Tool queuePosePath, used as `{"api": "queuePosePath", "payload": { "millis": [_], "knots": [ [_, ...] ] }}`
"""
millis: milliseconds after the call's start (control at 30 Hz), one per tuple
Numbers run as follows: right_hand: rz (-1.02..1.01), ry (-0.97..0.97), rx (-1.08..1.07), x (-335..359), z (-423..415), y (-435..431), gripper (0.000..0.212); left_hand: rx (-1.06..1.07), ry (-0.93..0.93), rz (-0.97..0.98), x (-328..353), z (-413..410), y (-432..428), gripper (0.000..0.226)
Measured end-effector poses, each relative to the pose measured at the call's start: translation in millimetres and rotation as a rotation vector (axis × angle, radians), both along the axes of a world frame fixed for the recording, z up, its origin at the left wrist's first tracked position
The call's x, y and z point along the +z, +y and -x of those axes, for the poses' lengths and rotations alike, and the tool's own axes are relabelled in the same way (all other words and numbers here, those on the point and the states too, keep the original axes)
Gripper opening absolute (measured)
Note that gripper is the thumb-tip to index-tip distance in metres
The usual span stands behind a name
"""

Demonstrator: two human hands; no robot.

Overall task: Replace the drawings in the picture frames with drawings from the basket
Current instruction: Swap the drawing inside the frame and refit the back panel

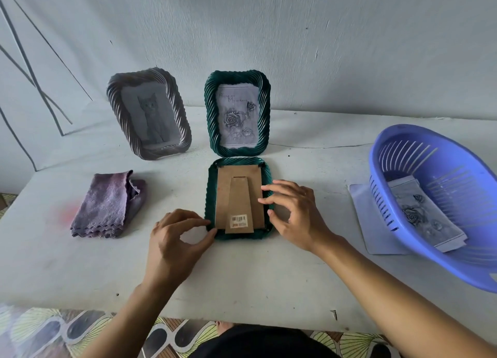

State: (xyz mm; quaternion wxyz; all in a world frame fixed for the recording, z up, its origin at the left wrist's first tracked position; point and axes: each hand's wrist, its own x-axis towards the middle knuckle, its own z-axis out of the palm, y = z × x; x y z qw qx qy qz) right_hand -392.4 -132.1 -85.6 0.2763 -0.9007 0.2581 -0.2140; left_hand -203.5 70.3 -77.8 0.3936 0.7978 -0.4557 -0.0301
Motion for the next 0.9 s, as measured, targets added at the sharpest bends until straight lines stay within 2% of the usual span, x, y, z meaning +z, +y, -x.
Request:
{"api": "queuePosePath", "payload": {
  "millis": [133, 467, 667, 800, 900],
  "knots": [
    [-0.027, 0.028, -0.012, 1, 3, 10, 0.035, 0.099, 0.018, -0.036, 3, 9, 5, 0.015],
    [-0.037, 0.015, 0.012, 0, 5, 12, 0.037, 0.215, 0.274, -0.033, 5, 25, -2, 0.007],
    [-0.039, 0.024, 0.004, 0, 5, 13, 0.037, 0.265, 0.383, -0.012, 7, 30, -5, 0.027],
    [-0.052, 0.028, -0.008, 0, 5, 13, 0.037, 0.331, 0.405, -0.030, 5, 36, -6, 0.026],
    [-0.062, 0.031, -0.015, -1, 4, 14, 0.037, 0.302, 0.375, -0.045, 7, 39, -6, 0.030]
  ]
}}
